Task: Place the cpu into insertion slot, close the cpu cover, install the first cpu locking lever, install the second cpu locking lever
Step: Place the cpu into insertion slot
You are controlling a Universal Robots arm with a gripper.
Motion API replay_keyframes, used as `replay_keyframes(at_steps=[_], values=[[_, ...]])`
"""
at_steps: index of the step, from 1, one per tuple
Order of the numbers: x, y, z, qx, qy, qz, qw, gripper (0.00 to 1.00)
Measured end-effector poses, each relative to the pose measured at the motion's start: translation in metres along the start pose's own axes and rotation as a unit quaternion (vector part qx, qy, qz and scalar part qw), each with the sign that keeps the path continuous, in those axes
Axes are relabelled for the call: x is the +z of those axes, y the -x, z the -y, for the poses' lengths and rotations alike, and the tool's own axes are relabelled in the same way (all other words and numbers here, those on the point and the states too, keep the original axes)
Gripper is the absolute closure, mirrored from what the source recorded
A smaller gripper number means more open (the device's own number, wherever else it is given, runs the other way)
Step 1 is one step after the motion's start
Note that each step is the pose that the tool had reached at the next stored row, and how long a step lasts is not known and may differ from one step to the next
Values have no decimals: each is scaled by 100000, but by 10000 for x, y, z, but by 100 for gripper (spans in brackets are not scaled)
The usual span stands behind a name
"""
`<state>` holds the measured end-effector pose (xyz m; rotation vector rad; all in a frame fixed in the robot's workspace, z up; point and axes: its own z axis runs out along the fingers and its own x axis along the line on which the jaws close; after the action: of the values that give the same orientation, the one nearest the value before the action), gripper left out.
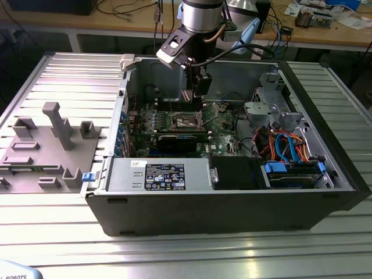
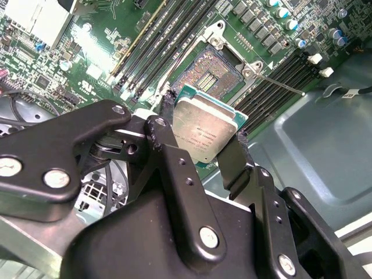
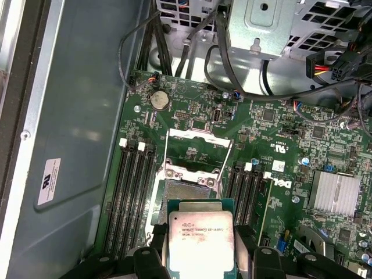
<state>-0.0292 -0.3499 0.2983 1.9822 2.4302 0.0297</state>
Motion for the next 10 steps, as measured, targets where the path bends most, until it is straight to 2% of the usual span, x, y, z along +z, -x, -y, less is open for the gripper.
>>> replay_keyframes(at_steps=[10], values=[[1,0,0,566,6,8,99998,46]])
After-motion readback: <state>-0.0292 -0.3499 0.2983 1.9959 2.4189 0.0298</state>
